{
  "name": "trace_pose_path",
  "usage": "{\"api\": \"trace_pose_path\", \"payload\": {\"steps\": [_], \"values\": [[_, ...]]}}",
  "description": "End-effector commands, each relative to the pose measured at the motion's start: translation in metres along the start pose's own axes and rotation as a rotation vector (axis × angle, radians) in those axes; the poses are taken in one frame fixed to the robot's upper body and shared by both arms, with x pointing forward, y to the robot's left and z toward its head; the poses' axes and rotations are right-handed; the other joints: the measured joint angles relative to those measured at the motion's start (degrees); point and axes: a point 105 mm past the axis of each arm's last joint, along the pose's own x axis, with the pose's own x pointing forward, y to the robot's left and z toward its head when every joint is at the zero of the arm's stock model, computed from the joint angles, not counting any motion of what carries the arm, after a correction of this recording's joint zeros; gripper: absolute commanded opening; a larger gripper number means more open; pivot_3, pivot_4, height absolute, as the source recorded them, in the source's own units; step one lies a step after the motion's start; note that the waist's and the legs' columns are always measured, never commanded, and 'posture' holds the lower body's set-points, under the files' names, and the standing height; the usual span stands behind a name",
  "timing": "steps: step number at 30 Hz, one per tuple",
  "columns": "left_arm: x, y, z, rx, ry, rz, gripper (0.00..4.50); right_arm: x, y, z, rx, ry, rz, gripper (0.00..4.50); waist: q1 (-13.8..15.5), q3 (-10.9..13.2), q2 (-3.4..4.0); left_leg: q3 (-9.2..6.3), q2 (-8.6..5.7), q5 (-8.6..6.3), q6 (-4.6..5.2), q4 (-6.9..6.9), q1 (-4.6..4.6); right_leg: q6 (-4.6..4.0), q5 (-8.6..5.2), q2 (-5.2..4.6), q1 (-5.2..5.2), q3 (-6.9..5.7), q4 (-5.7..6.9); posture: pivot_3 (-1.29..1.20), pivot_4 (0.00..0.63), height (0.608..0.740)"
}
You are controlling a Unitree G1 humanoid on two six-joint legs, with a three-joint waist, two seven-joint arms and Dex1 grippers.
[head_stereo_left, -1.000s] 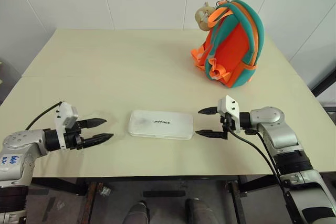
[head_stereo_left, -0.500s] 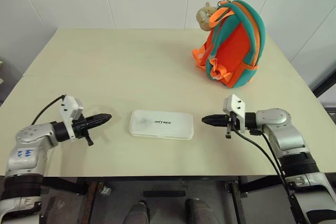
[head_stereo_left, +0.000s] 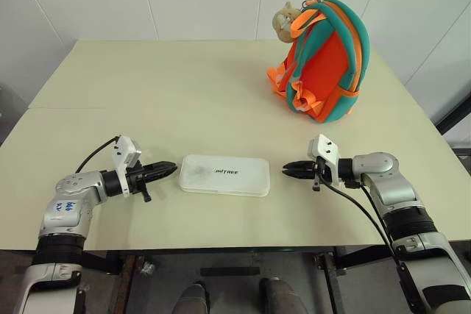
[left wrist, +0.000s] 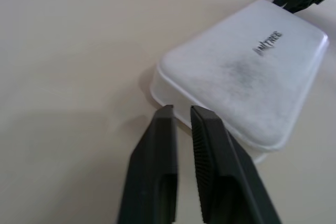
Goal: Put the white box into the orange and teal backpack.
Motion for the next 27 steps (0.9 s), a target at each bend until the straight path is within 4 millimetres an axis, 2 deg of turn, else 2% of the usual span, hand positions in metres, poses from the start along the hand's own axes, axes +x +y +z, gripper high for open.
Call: {"api": "trace_pose_path", "payload": {"steps": [1, 5, 7, 8, 15, 17, 20, 23, 27], "values": [[-0.017, 0.002, 0.014, -0.003, -0.030, 0.006, 1.83, -0.016, 0.000, 0.009, -0.017, -0.006, 0.012, 2.00, 0.10, 0.00, 0.00, 0.00, 0.00, 0.00, 0.00, 0.01, 0.00, 0.00, 0.00, 0.00, 0.00, 0.00, 0.00, 0.00, 0.150, 0.740], [-0.026, 0.015, 0.017, -0.107, -0.029, 0.045, 3.14, -0.026, -0.001, 0.009, 0.009, 0.025, 0.041, 3.40, 0.17, 0.00, 0.00, 0.00, -0.01, 0.00, 0.00, 0.04, 0.00, -0.02, -0.01, 0.00, 0.02, 0.00, -0.02, 0.00, 0.150, 0.740], [-0.025, 0.016, 0.021, -0.282, -0.051, -0.012, 3.72, -0.026, -0.002, 0.011, 0.027, 0.041, 0.067, 4.03, 0.18, 0.00, -0.01, 0.00, -0.01, 0.00, 0.00, 0.04, 0.02, -0.03, -0.01, 0.00, 0.03, -0.01, -0.02, 0.00, 0.150, 0.740], [-0.023, 0.016, 0.024, -0.351, -0.061, -0.042, 3.76, -0.026, -0.002, 0.012, 0.034, 0.049, 0.080, 4.38, 0.16, 0.01, 0.00, 0.00, -0.01, 0.00, 0.00, 0.05, 0.02, -0.03, -0.02, 0.01, 0.03, -0.01, -0.01, 0.00, 0.150, 0.740], [-0.009, 0.017, 0.030, -0.586, -0.047, -0.104, 3.76, -0.023, -0.003, 0.019, 0.087, 0.057, 0.141, 4.45, -0.08, 0.01, -0.01, -0.04, -0.02, -0.04, -0.03, 0.09, -0.01, 0.07, -0.06, 0.02, 0.03, -0.03, 0.05, 0.00, 0.150, 0.740], [-0.001, 0.016, 0.022, -0.642, 0.014, -0.107, 3.76, -0.019, -0.003, 0.019, 0.091, 0.074, 0.163, 4.45, -0.06, 0.01, -0.01, -0.04, -0.02, -0.09, -0.03, 0.09, -0.01, 0.09, -0.13, 0.02, 0.00, -0.03, 0.11, 0.00, 0.150, 0.740], [0.002, 0.014, 0.023, -0.601, 0.026, -0.129, 3.76, -0.016, -0.003, 0.021, 0.064, 0.073, 0.166, 4.45, -0.29, 0.01, -0.01, -0.04, -0.03, -0.12, -0.05, 0.09, -0.05, 0.10, -0.18, 0.02, -0.05, -0.02, 0.15, 0.00, 0.150, 0.740], [-0.006, 0.017, 0.025, -0.610, -0.001, -0.109, 3.76, -0.017, -0.002, 0.024, 0.042, 0.057, 0.163, 4.45, -0.36, 0.02, -0.03, -0.06, -0.02, -0.13, -0.06, 0.09, -0.08, 0.09, -0.19, 0.02, -0.08, -0.04, 0.15, 0.00, 0.150, 0.740], [-0.011, 0.015, 0.019, -0.611, 0.034, -0.101, 3.76, -0.019, 0.002, 0.021, 0.093, 0.069, 0.184, 4.45, -0.48, 0.02, -0.03, -0.05, -0.02, -0.13, -0.06, 0.09, -0.08, 0.09, -0.19, 0.02, -0.08, -0.03, 0.16, 0.00, 0.150, 0.740]]}}
